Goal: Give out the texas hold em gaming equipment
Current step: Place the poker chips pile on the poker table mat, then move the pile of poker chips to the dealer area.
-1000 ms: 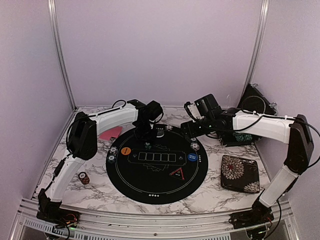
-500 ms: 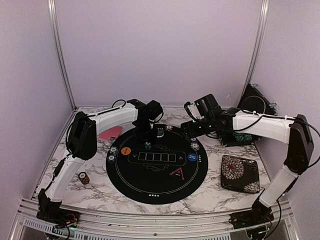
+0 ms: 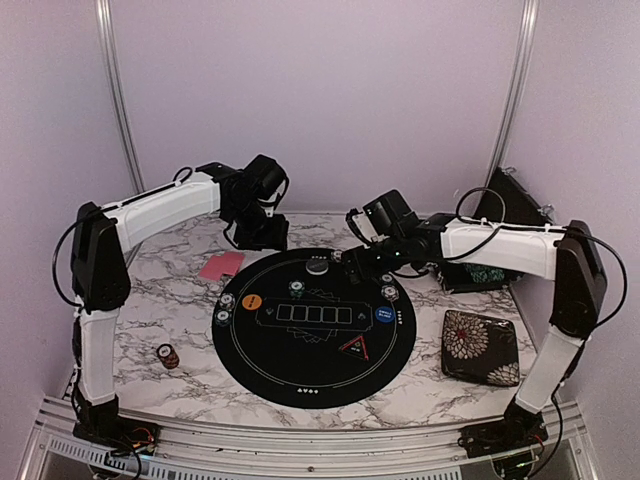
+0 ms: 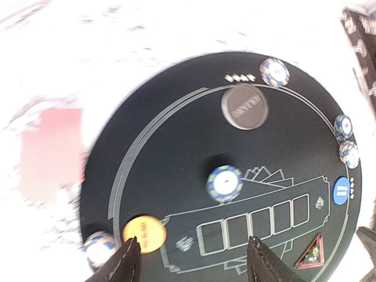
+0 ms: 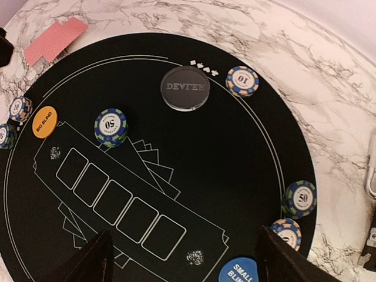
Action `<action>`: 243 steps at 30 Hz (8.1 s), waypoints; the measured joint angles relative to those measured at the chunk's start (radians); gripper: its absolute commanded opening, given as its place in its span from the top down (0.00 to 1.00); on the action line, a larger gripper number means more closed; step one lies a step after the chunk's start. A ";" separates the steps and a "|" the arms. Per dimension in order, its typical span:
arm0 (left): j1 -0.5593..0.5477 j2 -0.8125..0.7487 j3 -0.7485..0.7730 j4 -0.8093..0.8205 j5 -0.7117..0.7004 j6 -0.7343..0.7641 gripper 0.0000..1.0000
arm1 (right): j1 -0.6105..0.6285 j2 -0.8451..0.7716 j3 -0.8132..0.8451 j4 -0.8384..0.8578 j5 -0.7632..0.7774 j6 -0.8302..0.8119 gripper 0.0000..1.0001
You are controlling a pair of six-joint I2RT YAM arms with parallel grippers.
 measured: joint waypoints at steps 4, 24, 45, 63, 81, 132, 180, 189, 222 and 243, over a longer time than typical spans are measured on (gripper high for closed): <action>0.053 -0.161 -0.189 0.071 0.015 -0.003 0.37 | 0.041 0.077 0.078 -0.024 0.012 0.010 0.20; 0.211 -0.520 -0.623 0.274 0.181 0.026 0.37 | 0.165 0.577 0.608 -0.208 0.077 0.084 0.30; 0.237 -0.540 -0.679 0.337 0.248 0.034 0.37 | 0.161 0.684 0.699 -0.243 0.100 0.128 0.35; 0.237 -0.540 -0.689 0.345 0.254 0.034 0.38 | 0.148 0.718 0.734 -0.237 0.092 0.124 0.43; 0.237 -0.540 -0.696 0.348 0.262 0.033 0.38 | 0.148 0.747 0.782 -0.240 0.098 0.108 0.56; 0.237 -0.540 -0.710 0.351 0.262 0.033 0.39 | 0.106 0.673 0.621 -0.121 0.138 0.133 0.67; 0.237 -0.510 -0.710 0.363 0.272 0.025 0.39 | -0.153 0.554 0.387 0.042 0.081 -0.057 0.67; 0.237 -0.492 -0.701 0.373 0.272 0.025 0.39 | -0.162 0.586 0.431 0.053 0.082 -0.117 0.67; 0.237 -0.491 -0.697 0.374 0.271 0.024 0.39 | -0.186 0.625 0.486 0.075 0.038 -0.242 0.63; 0.237 -0.491 -0.697 0.374 0.272 0.022 0.39 | -0.189 0.625 0.488 0.072 0.032 -0.245 0.54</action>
